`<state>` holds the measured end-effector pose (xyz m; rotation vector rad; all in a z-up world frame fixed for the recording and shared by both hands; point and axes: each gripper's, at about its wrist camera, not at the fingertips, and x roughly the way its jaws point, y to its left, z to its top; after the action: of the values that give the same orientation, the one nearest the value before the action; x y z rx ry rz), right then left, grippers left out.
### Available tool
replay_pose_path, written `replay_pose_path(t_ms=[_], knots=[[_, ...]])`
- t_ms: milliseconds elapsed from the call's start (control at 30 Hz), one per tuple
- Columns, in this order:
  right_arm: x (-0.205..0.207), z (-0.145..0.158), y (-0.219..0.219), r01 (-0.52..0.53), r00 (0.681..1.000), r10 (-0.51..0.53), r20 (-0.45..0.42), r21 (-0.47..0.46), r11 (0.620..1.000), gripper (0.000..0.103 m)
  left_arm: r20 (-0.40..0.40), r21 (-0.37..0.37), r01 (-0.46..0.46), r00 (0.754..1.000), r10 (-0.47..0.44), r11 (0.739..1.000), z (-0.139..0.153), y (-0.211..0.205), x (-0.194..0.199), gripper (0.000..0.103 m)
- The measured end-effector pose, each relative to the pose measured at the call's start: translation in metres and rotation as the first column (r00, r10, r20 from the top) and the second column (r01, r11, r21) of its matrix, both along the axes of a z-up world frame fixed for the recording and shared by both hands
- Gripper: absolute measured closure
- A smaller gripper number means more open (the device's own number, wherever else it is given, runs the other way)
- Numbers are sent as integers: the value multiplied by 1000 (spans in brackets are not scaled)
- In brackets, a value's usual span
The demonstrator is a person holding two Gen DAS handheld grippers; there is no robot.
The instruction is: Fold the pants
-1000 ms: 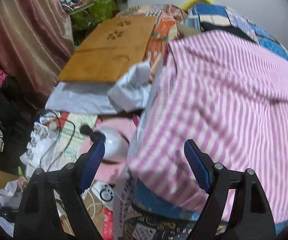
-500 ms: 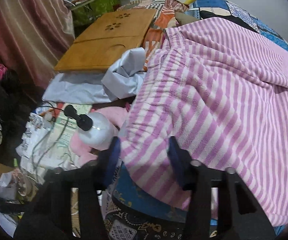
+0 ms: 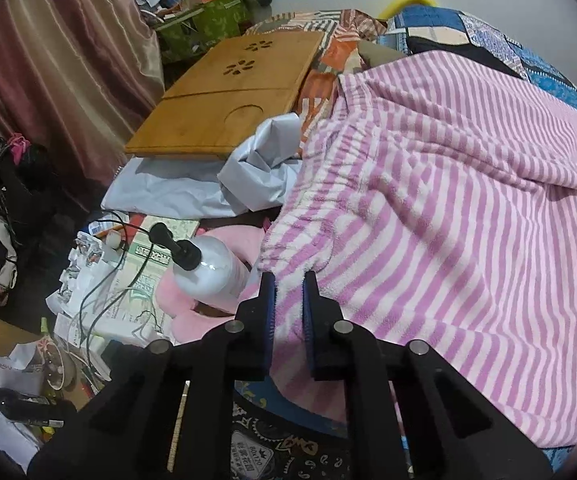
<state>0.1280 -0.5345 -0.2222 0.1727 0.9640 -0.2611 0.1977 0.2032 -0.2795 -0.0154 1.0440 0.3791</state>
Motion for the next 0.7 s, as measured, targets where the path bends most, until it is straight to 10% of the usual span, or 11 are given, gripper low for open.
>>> replay_pose_path(t_ms=[233, 400, 600, 700], knots=[[56, 27, -12, 12, 999, -8, 32, -125, 992, 95, -5, -4, -22, 1000, 22, 1000, 2, 1, -8, 91], [97, 6, -28, 13, 995, -21, -96, -84, 996, 94, -31, 26, -15, 999, 16, 1000, -13, -9, -8, 91], [75, 7, -14, -29, 994, 14, -111, -130, 991, 49, -41, 34, 1, 999, 0, 999, -13, -10, -5, 91], [43, 17, -13, -39, 994, 32, -100, -76, 996, 49, -34, 20, -7, 999, 8, 1000, -13, -8, -6, 91]])
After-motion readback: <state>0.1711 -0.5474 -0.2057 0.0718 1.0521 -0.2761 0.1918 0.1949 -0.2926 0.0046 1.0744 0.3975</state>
